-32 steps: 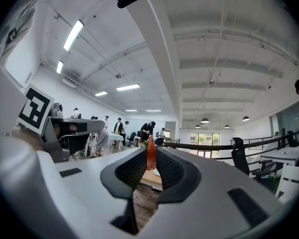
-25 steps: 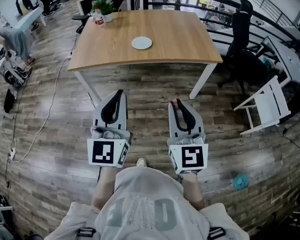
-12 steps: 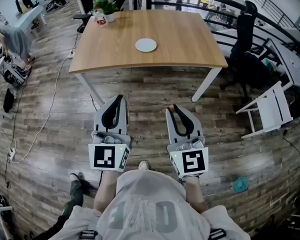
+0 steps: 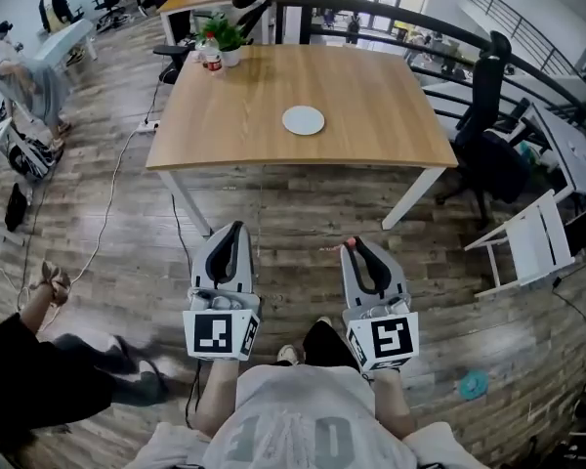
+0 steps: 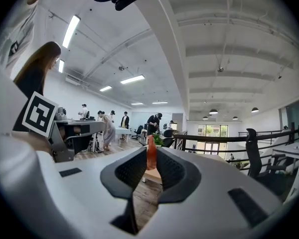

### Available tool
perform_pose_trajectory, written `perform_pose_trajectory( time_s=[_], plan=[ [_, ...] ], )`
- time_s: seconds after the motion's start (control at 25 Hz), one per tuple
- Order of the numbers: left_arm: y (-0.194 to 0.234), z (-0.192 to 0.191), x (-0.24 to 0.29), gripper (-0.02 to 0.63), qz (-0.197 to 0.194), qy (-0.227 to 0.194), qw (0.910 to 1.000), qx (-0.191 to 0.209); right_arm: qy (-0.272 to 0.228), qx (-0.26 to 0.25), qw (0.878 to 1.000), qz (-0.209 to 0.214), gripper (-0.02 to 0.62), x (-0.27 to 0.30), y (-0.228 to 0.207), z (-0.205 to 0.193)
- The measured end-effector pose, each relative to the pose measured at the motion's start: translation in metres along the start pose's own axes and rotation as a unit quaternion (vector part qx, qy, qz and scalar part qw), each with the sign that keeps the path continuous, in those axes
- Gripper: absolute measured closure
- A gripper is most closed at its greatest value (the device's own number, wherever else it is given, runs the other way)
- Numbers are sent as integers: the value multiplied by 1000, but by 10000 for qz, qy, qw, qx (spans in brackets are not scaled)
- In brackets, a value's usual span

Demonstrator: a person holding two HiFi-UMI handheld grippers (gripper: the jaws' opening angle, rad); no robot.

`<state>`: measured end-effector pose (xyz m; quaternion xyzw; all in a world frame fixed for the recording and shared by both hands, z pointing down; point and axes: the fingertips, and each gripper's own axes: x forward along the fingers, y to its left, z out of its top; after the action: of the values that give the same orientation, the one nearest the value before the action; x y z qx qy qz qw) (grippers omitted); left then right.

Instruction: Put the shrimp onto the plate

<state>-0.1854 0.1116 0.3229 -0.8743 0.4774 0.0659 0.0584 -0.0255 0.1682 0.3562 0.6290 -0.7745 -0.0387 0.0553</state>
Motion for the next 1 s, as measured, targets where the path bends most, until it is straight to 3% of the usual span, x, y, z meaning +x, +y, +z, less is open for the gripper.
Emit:
perform_pose_trajectory(
  time_s=[0.48, 1.0],
  plan=[
    [17, -17, 113, 597, -38, -11, 9998, 184, -414, -284, 9986, 167, 528, 122, -69, 7],
    [44, -16, 297, 597, 603, -155, 9972, 422, -455, -27, 9976, 517, 528, 269, -210, 13]
  ],
)
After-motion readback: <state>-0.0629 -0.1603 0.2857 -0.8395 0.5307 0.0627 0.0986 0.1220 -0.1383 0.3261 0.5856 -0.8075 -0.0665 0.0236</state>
